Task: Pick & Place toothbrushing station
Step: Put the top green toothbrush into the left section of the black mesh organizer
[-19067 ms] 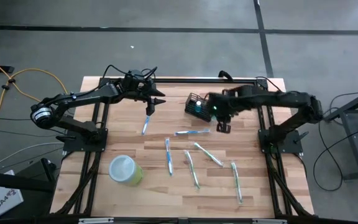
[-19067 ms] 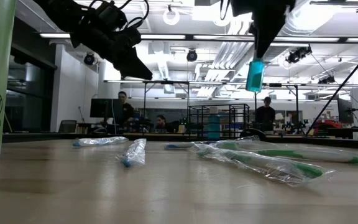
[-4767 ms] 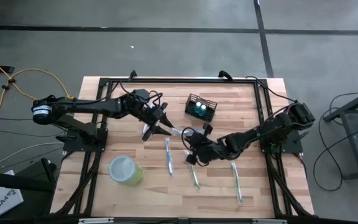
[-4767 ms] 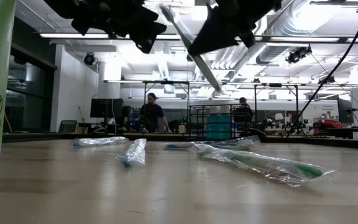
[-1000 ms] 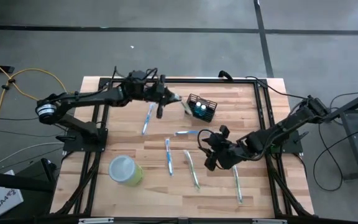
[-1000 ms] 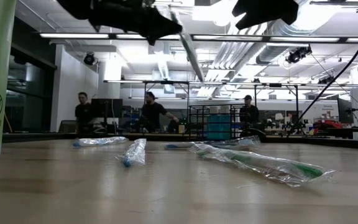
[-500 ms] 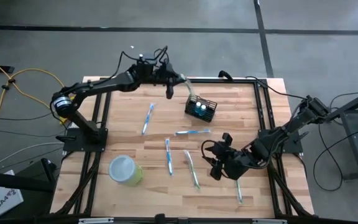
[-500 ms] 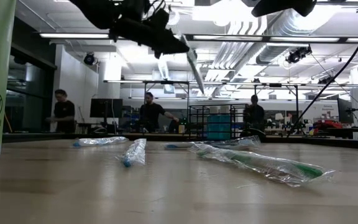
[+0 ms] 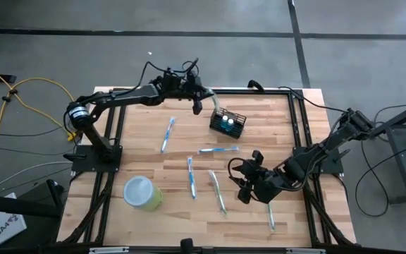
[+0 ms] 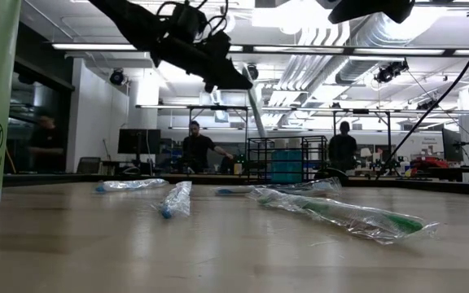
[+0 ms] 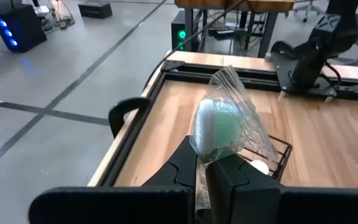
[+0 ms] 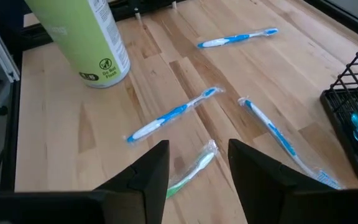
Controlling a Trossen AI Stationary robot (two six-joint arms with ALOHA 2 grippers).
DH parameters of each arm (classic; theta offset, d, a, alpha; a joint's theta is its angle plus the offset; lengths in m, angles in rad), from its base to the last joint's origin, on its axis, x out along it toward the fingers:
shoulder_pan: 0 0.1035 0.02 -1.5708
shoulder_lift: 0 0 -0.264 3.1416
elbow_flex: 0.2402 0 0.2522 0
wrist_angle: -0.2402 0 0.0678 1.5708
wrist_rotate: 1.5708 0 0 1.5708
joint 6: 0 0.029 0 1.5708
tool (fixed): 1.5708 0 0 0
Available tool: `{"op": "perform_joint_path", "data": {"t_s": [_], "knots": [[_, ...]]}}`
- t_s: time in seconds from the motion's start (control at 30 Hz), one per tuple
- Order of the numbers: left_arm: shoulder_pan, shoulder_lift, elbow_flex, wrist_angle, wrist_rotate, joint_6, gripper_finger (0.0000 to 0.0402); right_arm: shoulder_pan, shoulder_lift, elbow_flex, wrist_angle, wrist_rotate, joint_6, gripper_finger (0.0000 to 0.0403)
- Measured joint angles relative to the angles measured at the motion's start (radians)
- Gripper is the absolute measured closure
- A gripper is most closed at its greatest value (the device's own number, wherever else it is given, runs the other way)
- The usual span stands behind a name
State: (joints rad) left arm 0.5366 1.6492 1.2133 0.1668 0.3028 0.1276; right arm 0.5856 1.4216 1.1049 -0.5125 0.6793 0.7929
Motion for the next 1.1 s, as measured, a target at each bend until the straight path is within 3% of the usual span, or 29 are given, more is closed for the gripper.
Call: {"op": "perform_joint_path", "data": {"t_s": [0.73, 1.1], "knots": [[-0.024, 0.122, -0.001, -0.027, -0.045, 0.022, 0.0395, 0.0, 0.001, 0.0, 0.0, -0.001, 0.0, 0.0248], [-0.038, 0.123, -0.001, -0.032, -0.097, 0.063, 0.0345, 0.0, 0.001, 0.0, 0.0, -0.001, 0.0, 0.0248]]}}
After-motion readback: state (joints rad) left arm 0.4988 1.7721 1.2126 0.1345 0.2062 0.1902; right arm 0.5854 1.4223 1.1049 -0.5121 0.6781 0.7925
